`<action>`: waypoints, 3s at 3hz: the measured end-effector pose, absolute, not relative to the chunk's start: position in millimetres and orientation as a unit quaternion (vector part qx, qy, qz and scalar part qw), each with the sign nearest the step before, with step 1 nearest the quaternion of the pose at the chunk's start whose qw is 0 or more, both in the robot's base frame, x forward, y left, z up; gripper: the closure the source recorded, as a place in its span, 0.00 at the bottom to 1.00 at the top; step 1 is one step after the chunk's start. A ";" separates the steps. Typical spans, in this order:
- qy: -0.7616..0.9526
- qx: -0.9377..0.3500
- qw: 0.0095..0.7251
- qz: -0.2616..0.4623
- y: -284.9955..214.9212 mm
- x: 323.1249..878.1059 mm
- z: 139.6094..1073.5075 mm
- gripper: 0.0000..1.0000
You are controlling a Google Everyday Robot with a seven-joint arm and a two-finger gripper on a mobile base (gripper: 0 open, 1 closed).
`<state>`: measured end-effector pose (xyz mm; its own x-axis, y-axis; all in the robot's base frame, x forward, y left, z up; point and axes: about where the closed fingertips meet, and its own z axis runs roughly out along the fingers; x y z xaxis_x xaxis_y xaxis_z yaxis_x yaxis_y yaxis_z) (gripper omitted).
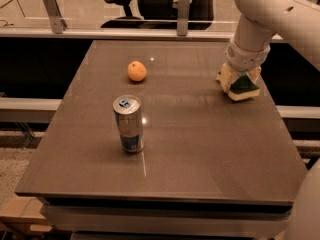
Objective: Move sponge near redbull can
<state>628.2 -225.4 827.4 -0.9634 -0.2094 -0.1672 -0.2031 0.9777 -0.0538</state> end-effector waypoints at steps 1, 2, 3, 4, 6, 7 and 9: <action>0.986 -0.131 0.098 0.003 -224.4 619.0 846.2 1.00; 0.979 -0.165 0.113 0.029 -223.6 602.3 870.6 1.00; 0.969 -0.204 0.127 0.062 -220.6 580.8 896.2 1.00; 0.957 -0.241 0.141 0.082 -220.4 550.3 922.4 1.00; 0.936 -0.293 0.159 0.112 -231.7 480.2 953.6 1.00; 0.926 -0.322 0.155 0.120 -230.8 442.7 955.1 1.00; 0.901 -0.400 0.140 0.094 -215.4 379.8 944.2 1.00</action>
Offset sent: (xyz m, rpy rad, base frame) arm -0.0516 0.0012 0.0810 0.1533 -0.0759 0.2285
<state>379.8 -215.4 944.2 -0.6414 -0.6936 -0.3277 -0.7463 0.6631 0.0573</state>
